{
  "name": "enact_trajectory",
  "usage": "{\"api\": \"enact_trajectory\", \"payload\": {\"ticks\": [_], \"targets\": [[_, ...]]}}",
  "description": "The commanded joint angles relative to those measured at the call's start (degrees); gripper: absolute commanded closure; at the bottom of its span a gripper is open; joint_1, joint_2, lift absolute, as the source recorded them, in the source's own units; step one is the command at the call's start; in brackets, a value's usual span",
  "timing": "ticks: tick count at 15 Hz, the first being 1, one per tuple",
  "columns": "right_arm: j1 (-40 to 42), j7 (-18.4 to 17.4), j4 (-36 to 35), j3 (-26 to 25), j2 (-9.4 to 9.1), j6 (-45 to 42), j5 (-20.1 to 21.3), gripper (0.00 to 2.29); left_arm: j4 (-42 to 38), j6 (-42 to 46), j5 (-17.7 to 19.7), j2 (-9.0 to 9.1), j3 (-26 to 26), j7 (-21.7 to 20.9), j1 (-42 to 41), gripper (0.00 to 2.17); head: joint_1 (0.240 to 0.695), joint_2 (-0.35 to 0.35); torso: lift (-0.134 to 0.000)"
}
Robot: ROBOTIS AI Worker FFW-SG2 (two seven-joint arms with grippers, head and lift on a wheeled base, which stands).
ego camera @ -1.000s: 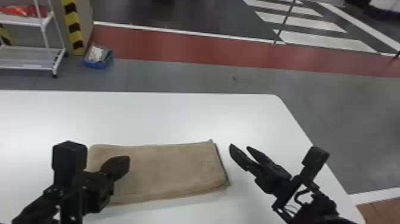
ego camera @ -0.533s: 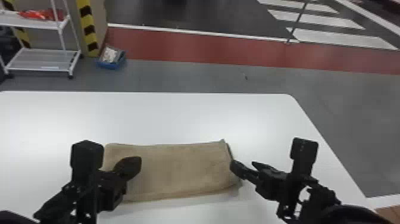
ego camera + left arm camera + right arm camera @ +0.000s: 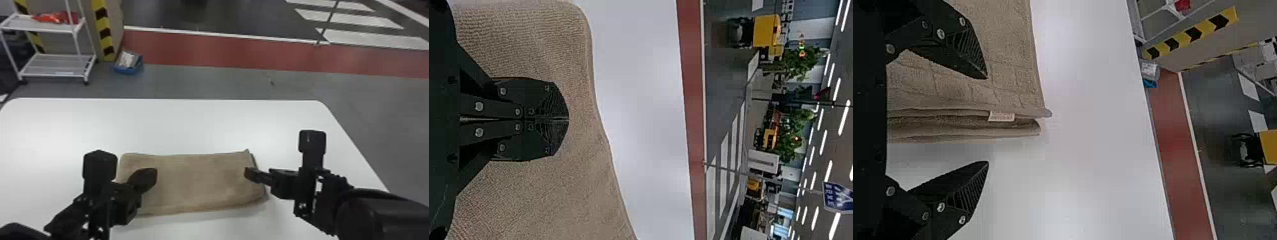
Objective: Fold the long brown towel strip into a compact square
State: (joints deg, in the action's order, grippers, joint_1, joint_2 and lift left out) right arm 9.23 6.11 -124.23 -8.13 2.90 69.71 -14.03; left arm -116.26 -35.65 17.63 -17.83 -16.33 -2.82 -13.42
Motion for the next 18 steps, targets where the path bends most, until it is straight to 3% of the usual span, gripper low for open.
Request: {"api": "enact_trajectory", "payload": {"ticks": [1,8,11,14,15,18], "targets": [[-1.7,0.0,1.9,0.2,0.09,1.1,0.6,0.32,0.0,0.0,0.0,0.07,0.1,-0.1,-0.1,1.79,0.695,-0.163,-0.124],[-5.5,0.2,6.9,0.6,0.53,3.6,1.6,0.6,-0.1,-0.5,0.0,0.07,0.2,-0.1,0.0,1.79,0.695,-0.171,-0.124],[-5.8,1.1,7.4,0.8,0.44,3.2,0.7,1.0,-0.1,-1.2,0.0,0.07,0.2,-0.3,0.0,1.79,0.695,-0.162,-0.124],[-5.5,2.1,7.2,0.7,0.44,3.0,-1.0,1.0,0.0,-1.8,-0.1,0.07,0.3,-0.3,0.3,1.79,0.695,-0.152,-0.124],[-5.2,2.1,7.0,0.4,0.53,2.9,-2.0,1.22,0.0,-1.8,0.0,0.07,0.3,-0.3,0.4,1.79,0.695,-0.148,-0.124],[-4.1,2.4,5.4,-0.7,0.53,1.6,-5.3,1.29,0.4,-2.1,0.0,0.16,0.2,-0.3,1.2,1.79,0.695,-0.137,-0.124]]}}
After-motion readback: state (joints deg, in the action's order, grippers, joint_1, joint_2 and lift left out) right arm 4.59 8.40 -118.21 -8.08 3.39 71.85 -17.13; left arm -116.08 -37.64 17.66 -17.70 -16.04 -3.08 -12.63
